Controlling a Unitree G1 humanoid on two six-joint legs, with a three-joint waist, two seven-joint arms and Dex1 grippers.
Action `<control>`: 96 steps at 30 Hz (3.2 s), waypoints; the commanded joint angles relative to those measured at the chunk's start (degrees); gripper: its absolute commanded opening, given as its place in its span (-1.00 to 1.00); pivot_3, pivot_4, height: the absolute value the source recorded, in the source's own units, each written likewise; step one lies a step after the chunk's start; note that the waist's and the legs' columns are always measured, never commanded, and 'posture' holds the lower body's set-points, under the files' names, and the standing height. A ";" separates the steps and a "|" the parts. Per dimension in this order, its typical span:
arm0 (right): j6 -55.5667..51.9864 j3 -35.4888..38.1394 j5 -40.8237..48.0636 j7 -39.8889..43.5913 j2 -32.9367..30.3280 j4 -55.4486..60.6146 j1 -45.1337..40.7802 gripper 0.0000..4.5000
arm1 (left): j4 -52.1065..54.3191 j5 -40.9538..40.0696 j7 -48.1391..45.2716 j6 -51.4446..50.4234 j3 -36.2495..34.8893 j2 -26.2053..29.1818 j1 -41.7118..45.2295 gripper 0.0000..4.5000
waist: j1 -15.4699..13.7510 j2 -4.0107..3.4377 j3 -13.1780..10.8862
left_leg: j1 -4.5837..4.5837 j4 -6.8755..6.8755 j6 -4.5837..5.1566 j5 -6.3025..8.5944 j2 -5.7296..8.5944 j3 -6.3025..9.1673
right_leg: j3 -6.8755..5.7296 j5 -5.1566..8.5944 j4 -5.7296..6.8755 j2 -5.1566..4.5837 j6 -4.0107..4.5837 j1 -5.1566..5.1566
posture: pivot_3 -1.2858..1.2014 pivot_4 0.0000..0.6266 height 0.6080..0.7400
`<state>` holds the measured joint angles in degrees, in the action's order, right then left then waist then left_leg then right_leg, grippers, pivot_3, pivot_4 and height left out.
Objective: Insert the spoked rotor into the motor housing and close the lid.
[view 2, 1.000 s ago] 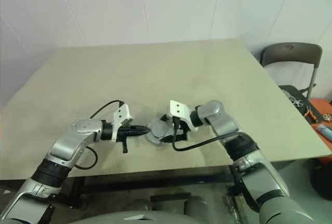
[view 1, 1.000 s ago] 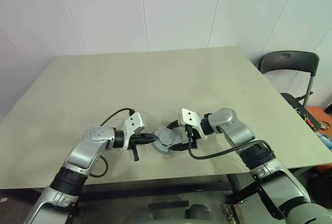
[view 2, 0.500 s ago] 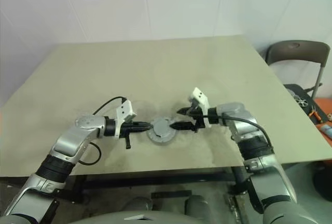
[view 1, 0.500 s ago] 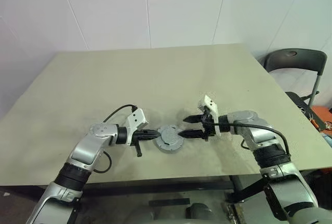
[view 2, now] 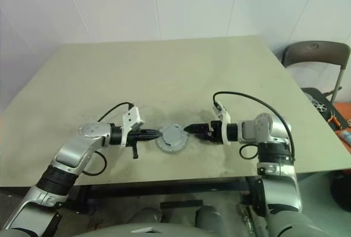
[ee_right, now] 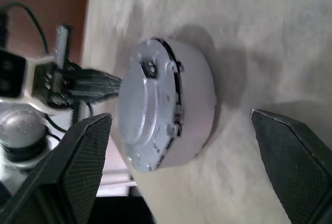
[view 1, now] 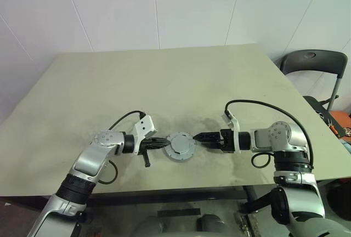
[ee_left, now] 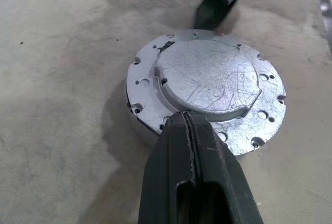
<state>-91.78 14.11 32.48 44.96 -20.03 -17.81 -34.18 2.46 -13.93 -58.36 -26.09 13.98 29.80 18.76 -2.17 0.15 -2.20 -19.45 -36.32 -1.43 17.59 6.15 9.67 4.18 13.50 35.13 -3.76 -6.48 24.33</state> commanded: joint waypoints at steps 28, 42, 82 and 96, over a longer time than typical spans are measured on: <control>-0.72 4.20 21.22 -16.56 6.45 -2.29 0.29 -0.44 | -0.59 0.18 -1.34 0.51 0.38 0.91 -0.08 -1.00 | 1.97 -0.04 0.05 | 0.05 -0.05 -0.05 -0.05 -0.03 -0.02 | 0.04 -0.08 0.16 0.06 0.05 0.02 | 0.03 -1.00 1.00; -0.72 4.59 25.97 -19.85 5.48 -2.60 -0.05 -0.44 | 1.06 -5.01 5.20 -4.28 -6.82 -3.62 -1.33 -1.00 | 3.11 -0.04 0.04 | -0.01 -0.29 -0.04 -0.04 -0.02 -0.03 | 0.06 -0.15 0.27 0.06 0.00 0.01 | 0.03 -1.00 1.00; -0.72 6.54 19.70 -21.09 8.16 -6.50 -7.81 -0.44 | 1.88 -64.82 36.30 -48.45 -46.79 -12.39 -10.42 1.00 | 3.22 -0.01 0.03 | 0.00 -0.89 -0.09 -0.05 -0.03 -0.09 | 0.11 -0.22 0.79 0.14 0.00 -0.01 | 0.03 -1.00 1.00; 2.85 -3.16 15.15 -16.08 5.32 -2.80 -4.00 -0.44 | 12.21 -48.38 24.49 -32.63 -34.78 0.40 -12.96 1.00 | 3.13 -0.04 0.02 | 0.01 -0.84 -0.13 -0.07 -0.03 -0.14 | 0.12 -0.22 0.78 0.15 0.03 0.01 | 0.03 -1.00 1.00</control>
<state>-90.20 11.81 47.68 27.20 -14.43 -22.93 -37.86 11.96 -63.98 -30.45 -62.43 -21.05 29.15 5.09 0.96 0.11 -2.18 -19.44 -37.16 -1.56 17.52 6.12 9.52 4.30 13.28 35.90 -3.62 -6.46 24.33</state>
